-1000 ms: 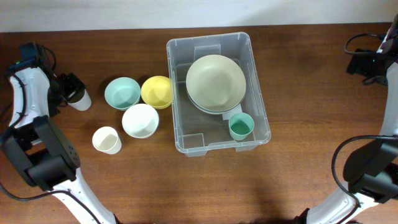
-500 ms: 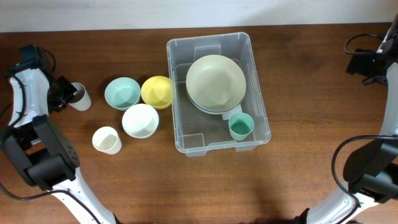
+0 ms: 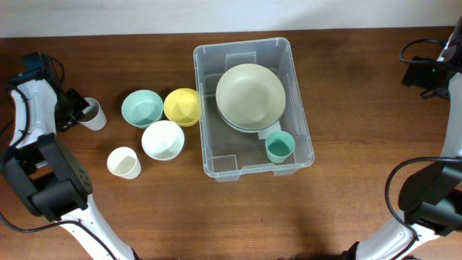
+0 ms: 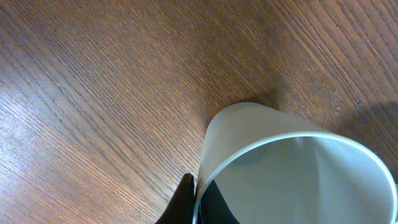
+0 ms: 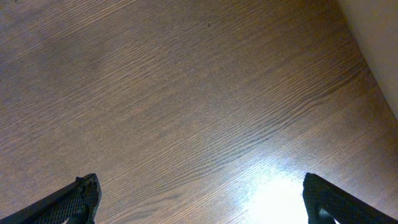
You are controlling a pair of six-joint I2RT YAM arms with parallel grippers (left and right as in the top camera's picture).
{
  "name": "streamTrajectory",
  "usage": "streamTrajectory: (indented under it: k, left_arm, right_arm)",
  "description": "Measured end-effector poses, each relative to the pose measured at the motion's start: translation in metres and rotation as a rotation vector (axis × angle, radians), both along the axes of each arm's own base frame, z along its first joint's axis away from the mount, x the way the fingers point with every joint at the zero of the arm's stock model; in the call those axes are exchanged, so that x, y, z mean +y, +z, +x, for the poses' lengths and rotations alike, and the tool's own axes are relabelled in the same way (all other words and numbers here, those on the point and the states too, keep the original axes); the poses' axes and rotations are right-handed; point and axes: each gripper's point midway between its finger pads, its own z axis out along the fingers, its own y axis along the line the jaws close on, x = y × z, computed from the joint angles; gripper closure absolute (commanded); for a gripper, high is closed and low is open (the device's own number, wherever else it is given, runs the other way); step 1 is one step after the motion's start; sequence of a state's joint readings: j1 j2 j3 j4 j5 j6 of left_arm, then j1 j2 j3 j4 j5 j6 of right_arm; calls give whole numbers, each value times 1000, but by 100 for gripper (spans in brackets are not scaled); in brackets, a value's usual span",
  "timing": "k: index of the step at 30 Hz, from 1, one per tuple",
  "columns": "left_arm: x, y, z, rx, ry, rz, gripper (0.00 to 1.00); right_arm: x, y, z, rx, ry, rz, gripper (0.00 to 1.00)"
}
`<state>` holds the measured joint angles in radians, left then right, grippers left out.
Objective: Pack container
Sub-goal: 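Lower the left gripper over the grey cup and grasp it, then carry the grey cup with the left gripper onto the green cup in the container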
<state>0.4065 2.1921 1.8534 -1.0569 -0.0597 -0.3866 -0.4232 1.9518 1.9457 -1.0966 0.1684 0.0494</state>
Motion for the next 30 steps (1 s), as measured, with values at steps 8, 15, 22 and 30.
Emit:
streamTrajectory:
  k: [8,15,22,30]
  left_arm:
    - [-11,47,25,-133,-82,-42,100]
    - [-116,171,61,-475,-553,-92,99]
    - [-301,217,44,-612,-1107,-199,99]
    - [-431,194,-34,-434,-1440,-242,99]
  right_arm:
    - [0,0,0,0,-1,0,1]
    - [0,0,0,0,0,0,1]
    - [0,0,0,0,0,0,1]
    - [0,0,0,0,0,0,1]
